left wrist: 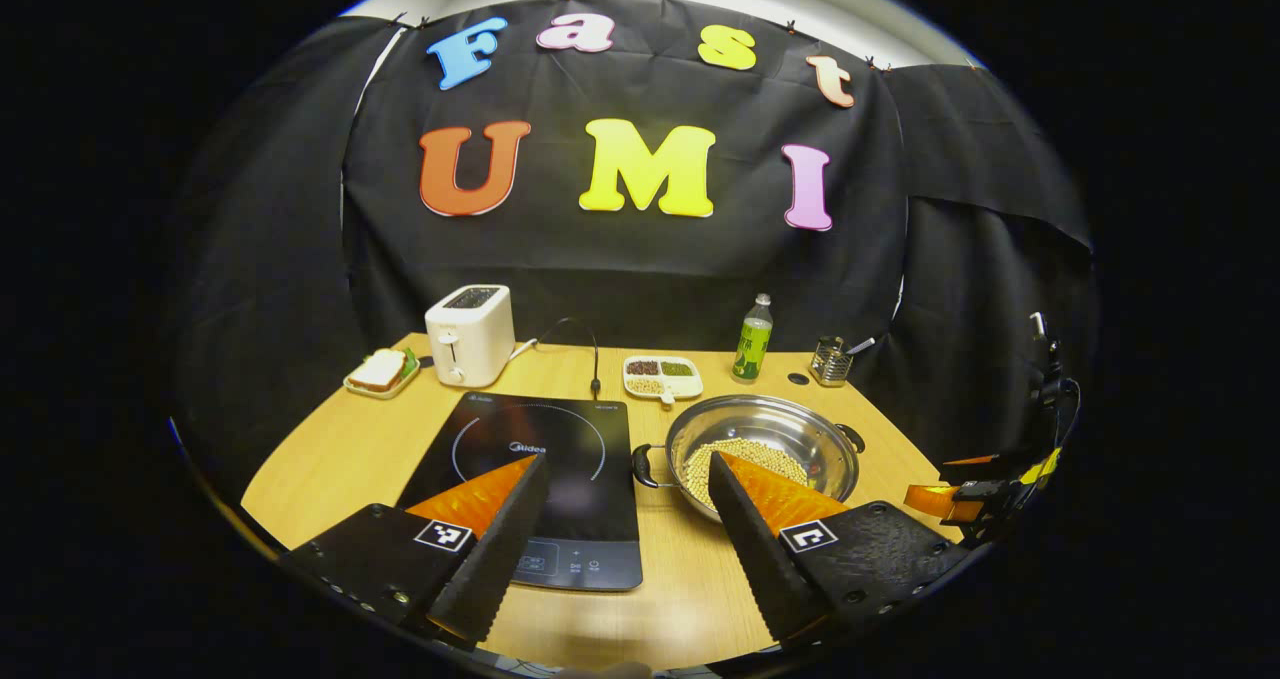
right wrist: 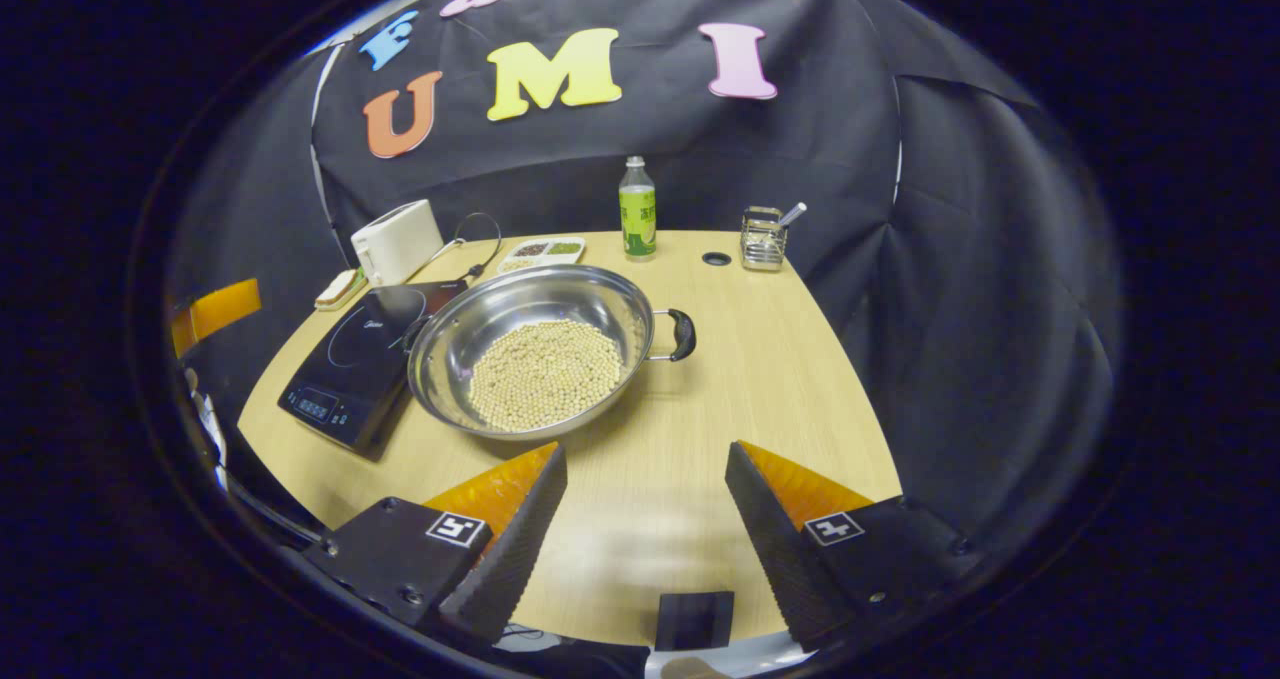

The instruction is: First push the handle of the pot to place it horizontally, then grasp the pot with both hands and set it on the induction cooktop.

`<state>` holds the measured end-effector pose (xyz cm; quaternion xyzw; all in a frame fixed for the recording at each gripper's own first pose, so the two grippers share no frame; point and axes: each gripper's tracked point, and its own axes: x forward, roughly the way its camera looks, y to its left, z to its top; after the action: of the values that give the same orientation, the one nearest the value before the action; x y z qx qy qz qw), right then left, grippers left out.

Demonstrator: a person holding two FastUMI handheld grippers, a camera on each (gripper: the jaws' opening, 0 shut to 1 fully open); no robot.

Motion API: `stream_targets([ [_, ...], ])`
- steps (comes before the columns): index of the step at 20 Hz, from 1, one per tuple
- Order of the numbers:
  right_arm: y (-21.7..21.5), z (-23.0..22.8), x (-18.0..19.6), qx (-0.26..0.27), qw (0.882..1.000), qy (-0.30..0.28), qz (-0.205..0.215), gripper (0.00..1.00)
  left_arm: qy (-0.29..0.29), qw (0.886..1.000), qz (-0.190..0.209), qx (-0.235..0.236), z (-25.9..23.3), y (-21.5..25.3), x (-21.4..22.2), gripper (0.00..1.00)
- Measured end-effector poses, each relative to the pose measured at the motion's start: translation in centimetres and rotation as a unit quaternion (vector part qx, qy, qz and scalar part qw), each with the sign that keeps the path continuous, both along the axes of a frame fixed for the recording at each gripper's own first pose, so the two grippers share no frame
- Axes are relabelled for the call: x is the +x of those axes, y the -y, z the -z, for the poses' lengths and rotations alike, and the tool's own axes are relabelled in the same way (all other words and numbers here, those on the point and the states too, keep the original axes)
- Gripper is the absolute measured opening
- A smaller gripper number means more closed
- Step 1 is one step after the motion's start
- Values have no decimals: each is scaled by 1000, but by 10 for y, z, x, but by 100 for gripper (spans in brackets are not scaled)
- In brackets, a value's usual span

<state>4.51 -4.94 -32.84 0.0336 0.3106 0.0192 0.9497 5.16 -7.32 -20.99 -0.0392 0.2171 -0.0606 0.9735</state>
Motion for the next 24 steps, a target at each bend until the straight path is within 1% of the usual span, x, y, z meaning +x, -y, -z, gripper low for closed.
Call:
stream_targets([
  [4,11,5,51,2,1000,-9,-3,98,-36,999,-2,10,34,18,40,96],
  [5,12,6,64,3,1000,-12,-5,100,-43,999,-1,18,42,22,49,96],
  [6,12,7,77,7,1000,-15,-8,100,-52,998,-2,24,52,25,59,96],
  [7,12,9,88,11,1000,-21,-14,98,-63,998,-2,27,61,28,69,96],
  [11,12,22,130,8,999,-37,-33,98,-102,994,-13,44,96,35,98,96],
  [12,12,25,139,8,998,-41,-36,100,-111,993,-12,48,104,37,102,96],
  [13,10,27,146,9,998,-45,-41,100,-118,992,-12,52,111,38,106,96],
  [14,11,31,153,8,998,-49,-42,98,-125,991,-12,55,117,40,110,96],
  [16,14,36,165,3,998,-55,-44,98,-140,988,-13,59,130,41,114,96],
  [17,13,38,169,3,997,-59,-48,100,-145,987,-15,61,134,41,116,100],
  [18,13,40,173,2,997,-62,-51,98,-151,986,-15,62,139,41,118,96],
  [23,11,49,183,5,995,-81,-64,98,-181,981,-12,62,157,46,121,96],
  [24,10,50,183,7,994,-83,-68,98,-181,981,-16,69,157,45,122,96],
])
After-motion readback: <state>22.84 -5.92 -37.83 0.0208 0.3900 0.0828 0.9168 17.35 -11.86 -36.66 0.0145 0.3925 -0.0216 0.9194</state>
